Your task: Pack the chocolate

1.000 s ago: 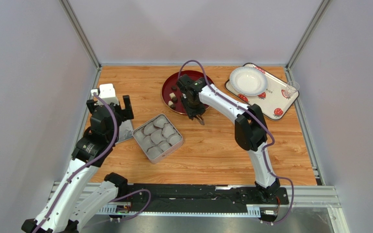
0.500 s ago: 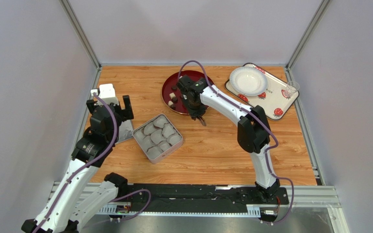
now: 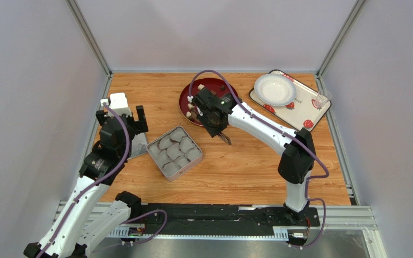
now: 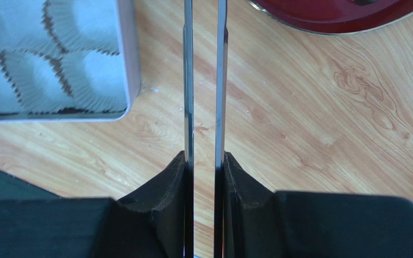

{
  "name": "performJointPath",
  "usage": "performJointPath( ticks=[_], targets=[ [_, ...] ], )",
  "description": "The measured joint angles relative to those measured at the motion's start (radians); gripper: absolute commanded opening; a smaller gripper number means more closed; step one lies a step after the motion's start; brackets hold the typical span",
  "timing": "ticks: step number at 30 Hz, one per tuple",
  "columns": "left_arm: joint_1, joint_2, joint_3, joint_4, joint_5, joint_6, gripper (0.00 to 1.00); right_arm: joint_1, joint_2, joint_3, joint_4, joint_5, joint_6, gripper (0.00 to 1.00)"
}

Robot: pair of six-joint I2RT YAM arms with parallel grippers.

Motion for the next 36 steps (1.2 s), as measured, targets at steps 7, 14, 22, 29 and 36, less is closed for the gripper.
performJointPath(
  ticks=[7, 14, 22, 29, 36],
  targets=[
    [0.000, 0.000, 0.000, 0.000, 0.000, -0.002, 0.98, 0.108, -0.089, -0.056, 0.006, -0.013, -0.045, 0.18],
    [0.000, 0.005, -0.008, 0.001, -0.002, -0.001, 0.98, 0.232, -0.135, -0.140, 0.024, -0.056, -0.078, 0.18],
    [0.000, 0.018, -0.019, 0.010, -0.008, 0.000, 0.98, 0.328, -0.156, -0.253, 0.064, -0.143, -0.121, 0.18],
    [0.000, 0.031, -0.022, 0.016, -0.009, 0.000, 0.98, 0.353, -0.155, -0.260, 0.092, -0.169, -0.146, 0.19],
    [0.000, 0.029, -0.022, 0.016, -0.009, 0.001, 0.98, 0.367, -0.146, -0.269, 0.092, -0.168, -0.174, 0.24]
  ],
)
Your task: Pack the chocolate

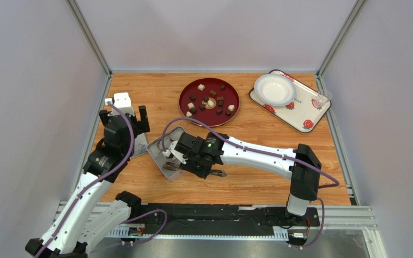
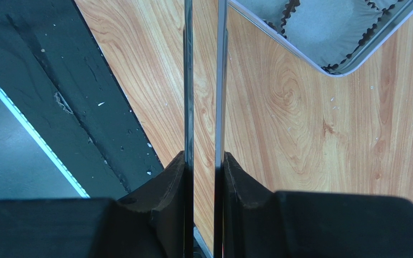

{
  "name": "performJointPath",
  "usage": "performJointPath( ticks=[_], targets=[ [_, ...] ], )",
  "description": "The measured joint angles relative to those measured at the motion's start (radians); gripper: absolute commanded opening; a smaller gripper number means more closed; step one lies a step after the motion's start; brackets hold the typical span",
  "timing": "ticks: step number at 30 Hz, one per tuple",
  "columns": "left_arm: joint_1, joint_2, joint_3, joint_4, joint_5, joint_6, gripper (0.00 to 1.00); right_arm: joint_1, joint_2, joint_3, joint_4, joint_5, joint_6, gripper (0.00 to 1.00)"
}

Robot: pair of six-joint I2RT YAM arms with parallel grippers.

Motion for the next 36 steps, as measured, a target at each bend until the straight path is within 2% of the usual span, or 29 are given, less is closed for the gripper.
performJointPath(
  ticks=[5, 10, 15, 18, 26, 33, 36],
  targets=[
    [0.000, 0.000, 0.000, 0.000, 0.000, 0.000, 0.98, 0.000, 0.002, -0.010, 0.000, 0.000, -0.017, 0.30],
    [0.000, 0.000, 0.000, 0.005, 0.000, 0.000, 0.98, 0.000, 0.025, -0.011, 0.005, 0.001, -0.022, 0.31],
    [0.000, 0.000, 0.000, 0.006, 0.000, 0.000, 0.98, 0.000, 0.049, -0.012, 0.019, 0.002, -0.026, 0.40],
    [0.000, 0.000, 0.000, 0.006, 0.000, 0.000, 0.98, 0.000, 0.051, -0.012, 0.020, 0.002, -0.028, 0.41],
    [0.001, 0.000, 0.000, 0.006, 0.000, 0.000, 0.98, 0.000, 0.050, -0.012, 0.021, 0.033, -0.027, 0.39],
    [0.002, 0.000, 0.000, 0.006, 0.000, 0.000, 0.98, -0.004, 0.040, -0.010, 0.024, 0.037, -0.024, 0.31],
    [0.005, 0.000, 0.000, 0.006, 0.000, 0.000, 0.98, -0.016, 0.018, 0.000, 0.027, 0.034, -0.020, 0.31]
  ],
)
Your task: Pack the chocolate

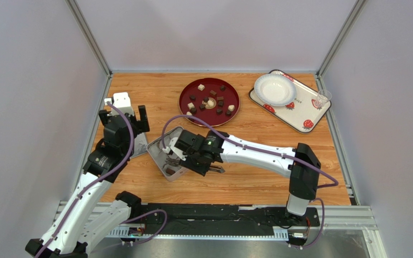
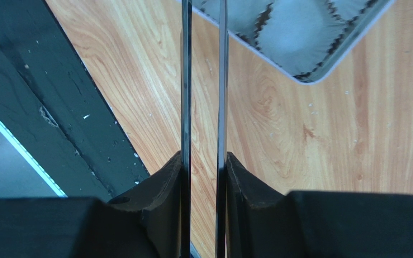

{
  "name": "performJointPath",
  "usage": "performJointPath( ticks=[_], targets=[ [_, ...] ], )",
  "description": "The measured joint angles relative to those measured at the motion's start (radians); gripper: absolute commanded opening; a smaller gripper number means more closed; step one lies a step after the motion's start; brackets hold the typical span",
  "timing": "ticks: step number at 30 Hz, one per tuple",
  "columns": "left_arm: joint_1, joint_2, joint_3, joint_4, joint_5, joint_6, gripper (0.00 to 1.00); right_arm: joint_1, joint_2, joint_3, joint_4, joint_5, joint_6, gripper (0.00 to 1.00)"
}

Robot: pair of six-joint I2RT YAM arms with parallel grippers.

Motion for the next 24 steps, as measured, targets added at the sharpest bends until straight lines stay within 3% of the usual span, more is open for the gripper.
performJointPath(
  ticks=[11, 24],
  targets=[
    [0.000, -0.031, 0.000, 0.000, -0.013, 0.000, 0.98, -0.191, -0.093, 0.042, 0.015, 0.059, 0.044, 0.30],
    [0.000, -0.072, 0.000, 0.000, -0.014, 0.000, 0.98, -0.495, -0.023, 0.105, 0.026, 0.194, 0.168, 0.31]
  ],
)
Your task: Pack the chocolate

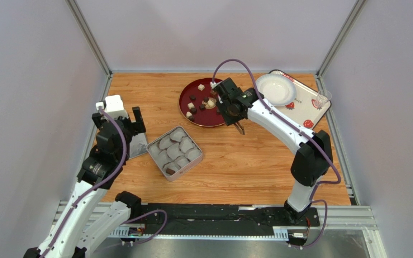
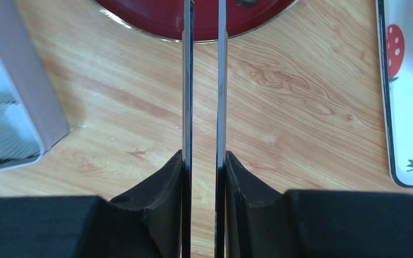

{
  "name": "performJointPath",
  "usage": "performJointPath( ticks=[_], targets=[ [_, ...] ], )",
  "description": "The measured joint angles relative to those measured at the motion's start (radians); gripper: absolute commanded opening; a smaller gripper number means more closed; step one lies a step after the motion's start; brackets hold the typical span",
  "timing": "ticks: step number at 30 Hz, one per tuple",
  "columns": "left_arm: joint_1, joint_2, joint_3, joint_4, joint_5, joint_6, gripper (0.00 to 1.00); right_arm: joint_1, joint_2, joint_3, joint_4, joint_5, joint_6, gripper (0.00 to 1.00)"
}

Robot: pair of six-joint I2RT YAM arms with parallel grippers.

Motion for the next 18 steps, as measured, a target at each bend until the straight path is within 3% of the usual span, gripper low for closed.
performJointPath(
  ticks=[18],
  targets=[
    [0.000, -0.031, 0.000, 0.000, 0.005, -0.002, 0.98, -0.127, 0.164, 0.020, 0.034, -0.050, 0.014, 0.41]
  ],
)
